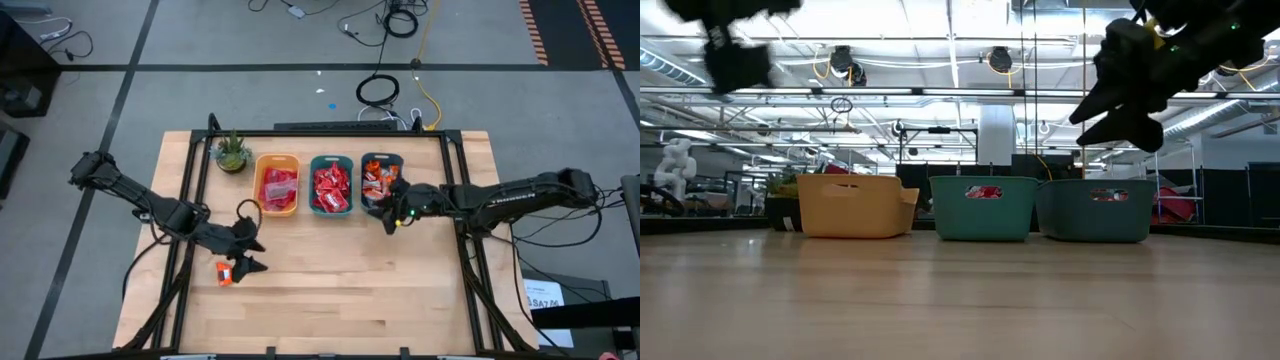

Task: Sort candy
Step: Put the orange candy into the top right blue bin

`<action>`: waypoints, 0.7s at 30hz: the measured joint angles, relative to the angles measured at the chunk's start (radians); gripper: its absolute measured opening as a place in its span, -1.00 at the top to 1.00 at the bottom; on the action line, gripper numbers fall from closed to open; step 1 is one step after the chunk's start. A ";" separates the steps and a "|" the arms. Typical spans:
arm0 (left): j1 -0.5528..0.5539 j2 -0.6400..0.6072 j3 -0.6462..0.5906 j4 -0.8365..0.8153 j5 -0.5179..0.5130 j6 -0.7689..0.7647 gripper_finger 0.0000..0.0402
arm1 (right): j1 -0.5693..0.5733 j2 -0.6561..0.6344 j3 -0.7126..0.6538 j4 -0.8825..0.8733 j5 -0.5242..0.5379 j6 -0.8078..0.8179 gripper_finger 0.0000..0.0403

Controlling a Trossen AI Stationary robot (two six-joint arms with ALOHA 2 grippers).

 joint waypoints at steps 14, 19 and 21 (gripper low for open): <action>-0.140 0.000 -0.009 -0.623 0.017 -0.666 -0.63 | 0.276 0.207 0.000 0.225 0.235 0.183 0.08; -0.195 0.014 -0.053 -0.621 0.049 -0.935 -0.63 | 0.309 0.261 0.000 0.271 0.258 0.203 0.08; -0.220 0.024 -0.078 -0.589 0.108 -1.011 -0.63 | 0.316 0.273 0.000 0.273 0.259 0.209 0.08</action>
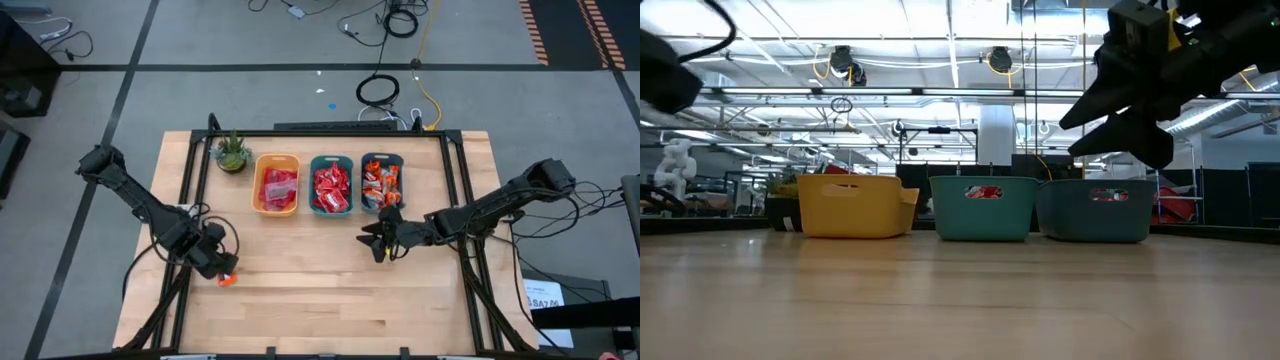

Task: Sort candy
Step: Put the orange candy into the top right blue bin

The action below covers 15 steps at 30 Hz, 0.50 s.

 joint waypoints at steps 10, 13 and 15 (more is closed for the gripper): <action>-0.055 0.132 -0.062 0.160 0.078 -0.195 -0.63 | 0.006 0.012 0.000 0.035 0.003 -0.023 0.08; -0.055 0.181 -0.101 0.273 0.096 -0.198 -0.63 | 0.005 0.011 0.000 0.035 0.002 -0.029 0.08; -0.053 0.209 -0.118 0.328 0.100 -0.206 -0.62 | 0.005 0.011 0.000 0.035 0.002 -0.029 0.08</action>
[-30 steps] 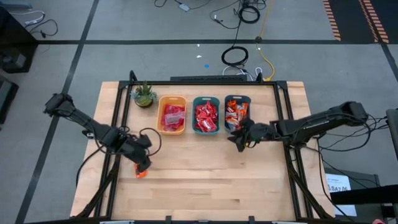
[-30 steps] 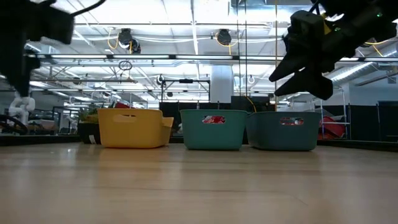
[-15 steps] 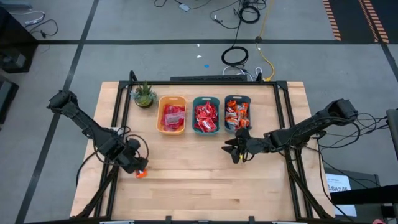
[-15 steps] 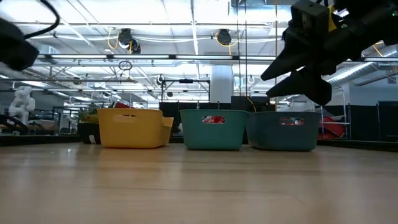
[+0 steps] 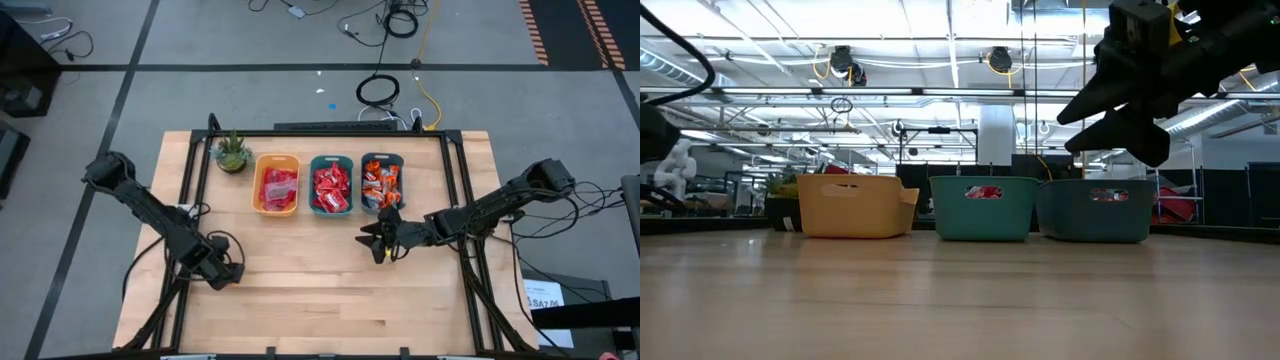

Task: Sort candy
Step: Put the orange candy into the top right blue bin

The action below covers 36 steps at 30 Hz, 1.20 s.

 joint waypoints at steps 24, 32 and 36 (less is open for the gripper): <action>0.159 -0.084 0.223 -0.083 -0.329 0.582 0.97 | 0.084 0.000 0.000 0.000 -0.085 -0.022 0.08; 0.609 0.033 0.518 0.011 -0.219 1.284 0.99 | 0.095 0.000 0.000 -0.007 -0.049 -0.087 0.08; 0.824 0.202 0.720 0.052 -0.053 1.545 0.99 | 0.094 0.000 0.000 -0.011 -0.003 -0.127 0.08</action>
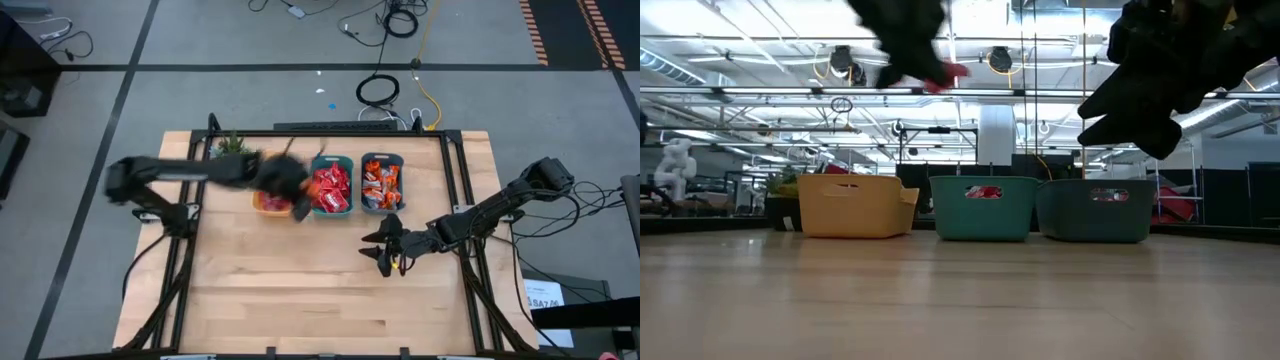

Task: Sort candy
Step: Put the orange candy into the top right blue bin

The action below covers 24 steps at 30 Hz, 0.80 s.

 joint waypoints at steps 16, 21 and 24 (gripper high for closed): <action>0.211 0.795 0.878 0.046 0.150 0.280 0.79 | 0.046 0.000 0.000 -0.041 -0.063 0.056 0.08; 0.207 0.852 0.892 0.151 0.150 0.217 0.77 | 0.068 0.000 0.000 -0.041 -0.062 0.072 0.08; 0.207 0.870 0.892 0.208 0.199 0.200 0.77 | 0.079 0.000 0.000 -0.040 -0.062 0.077 0.08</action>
